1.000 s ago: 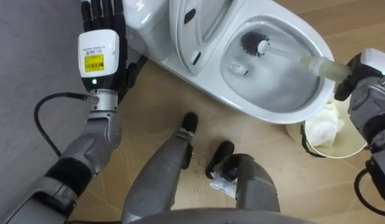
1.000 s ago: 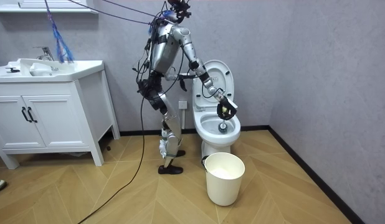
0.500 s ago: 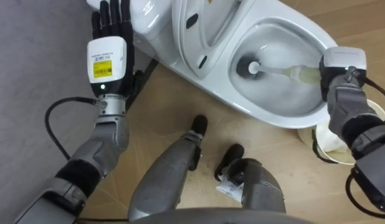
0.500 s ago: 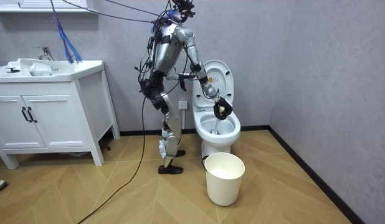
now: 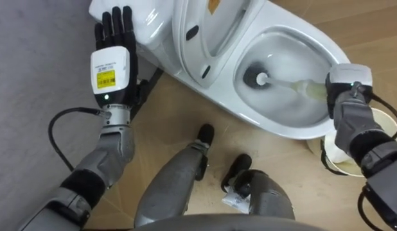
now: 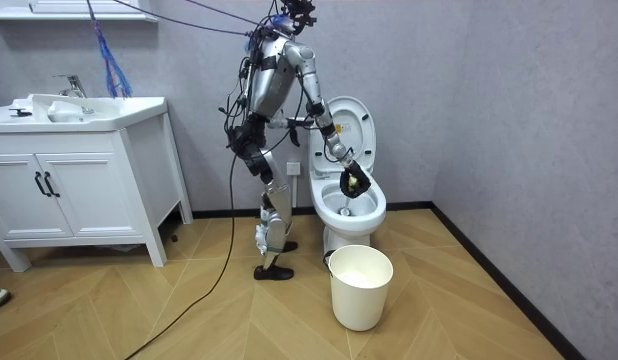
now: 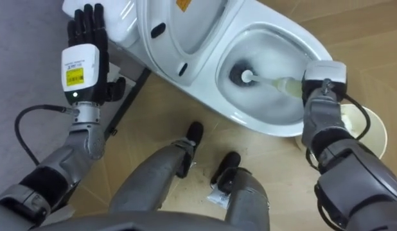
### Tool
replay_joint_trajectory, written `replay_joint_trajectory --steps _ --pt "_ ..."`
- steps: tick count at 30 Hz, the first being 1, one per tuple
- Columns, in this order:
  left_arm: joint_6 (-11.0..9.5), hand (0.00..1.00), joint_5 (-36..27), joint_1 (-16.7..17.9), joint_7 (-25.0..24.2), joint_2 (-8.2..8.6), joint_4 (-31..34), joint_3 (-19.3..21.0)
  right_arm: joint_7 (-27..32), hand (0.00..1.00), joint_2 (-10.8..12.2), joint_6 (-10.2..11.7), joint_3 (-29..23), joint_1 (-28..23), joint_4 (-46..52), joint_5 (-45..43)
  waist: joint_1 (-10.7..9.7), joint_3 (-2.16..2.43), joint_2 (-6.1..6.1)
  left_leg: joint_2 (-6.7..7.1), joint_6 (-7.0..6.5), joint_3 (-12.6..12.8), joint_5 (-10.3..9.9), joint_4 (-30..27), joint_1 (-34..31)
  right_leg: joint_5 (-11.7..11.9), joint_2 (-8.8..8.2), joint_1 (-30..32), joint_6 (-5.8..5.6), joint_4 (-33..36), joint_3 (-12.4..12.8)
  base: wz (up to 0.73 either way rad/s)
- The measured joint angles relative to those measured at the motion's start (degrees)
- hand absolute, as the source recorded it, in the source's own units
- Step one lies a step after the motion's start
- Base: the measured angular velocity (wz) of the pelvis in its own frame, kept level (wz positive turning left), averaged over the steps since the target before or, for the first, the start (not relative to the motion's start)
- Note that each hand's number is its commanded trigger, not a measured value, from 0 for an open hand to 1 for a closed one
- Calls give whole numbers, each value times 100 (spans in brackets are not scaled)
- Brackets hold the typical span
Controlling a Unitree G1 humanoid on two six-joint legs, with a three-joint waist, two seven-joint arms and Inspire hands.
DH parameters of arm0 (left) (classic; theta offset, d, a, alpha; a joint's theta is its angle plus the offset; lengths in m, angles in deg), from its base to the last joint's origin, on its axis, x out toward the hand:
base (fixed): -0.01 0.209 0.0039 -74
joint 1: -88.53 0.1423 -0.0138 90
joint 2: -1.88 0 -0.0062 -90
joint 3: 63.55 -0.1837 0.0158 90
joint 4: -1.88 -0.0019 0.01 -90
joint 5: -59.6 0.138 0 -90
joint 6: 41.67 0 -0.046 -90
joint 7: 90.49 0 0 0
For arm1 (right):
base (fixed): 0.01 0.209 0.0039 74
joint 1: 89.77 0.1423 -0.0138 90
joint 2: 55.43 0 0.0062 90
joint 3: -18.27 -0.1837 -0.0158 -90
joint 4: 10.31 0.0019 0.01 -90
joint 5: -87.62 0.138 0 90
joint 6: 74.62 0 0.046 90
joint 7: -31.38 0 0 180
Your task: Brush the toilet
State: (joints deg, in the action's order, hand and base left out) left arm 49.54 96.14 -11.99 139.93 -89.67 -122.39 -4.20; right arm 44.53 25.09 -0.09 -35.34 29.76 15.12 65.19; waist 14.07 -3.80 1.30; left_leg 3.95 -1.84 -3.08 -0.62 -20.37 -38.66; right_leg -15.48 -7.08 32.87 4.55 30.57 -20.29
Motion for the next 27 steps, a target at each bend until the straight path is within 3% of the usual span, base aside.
replay_joint_trajectory --steps 5,9,11,16,22,27 --pt "-33 0 82 -1 106 -15 175 144 78 100 -70 182 -1045 158 -375 1639 -150 -52 192 87 -47 79 68 -95 -210 -80 -169 327 -11 353 64 2" --pt "-34 0 194 16 107 -8 167 299 161 100 -88 220 -1402 205 -435 1886 -345 -69 234 118 -102 88 105 -136 -225 -89 -229 330 -35 417 20 3" --pt "-38 0 254 4 73 27 110 343 171 100 -90 238 -1489 205 -434 1714 -421 -67 231 153 -144 56 142 -132 -211 -74 -272 321 -67 452 -3 3" --pt "22 0 476 -20 -63 41 42 312 210 100 52 294 -1253 202 -412 801 -343 -63 222 174 -166 65 139 -101 -142 5 -256 290 -129 434 89 -7" --pt "13 0 488 -2 -194 63 -131 102 169 100 294 266 -710 165 -399 -842 -142 -56 23 158 -150 -27 124 -79 -35 58 -180 117 -161 263 23 2" --pt "-35 0 384 -10 -197 149 -115 0 65 100 330 -39 -147 169 -196 -1639 32 -48 1 106 -123 -28 121 -44 -56 84 -137 105 -96 178 -39 -1"
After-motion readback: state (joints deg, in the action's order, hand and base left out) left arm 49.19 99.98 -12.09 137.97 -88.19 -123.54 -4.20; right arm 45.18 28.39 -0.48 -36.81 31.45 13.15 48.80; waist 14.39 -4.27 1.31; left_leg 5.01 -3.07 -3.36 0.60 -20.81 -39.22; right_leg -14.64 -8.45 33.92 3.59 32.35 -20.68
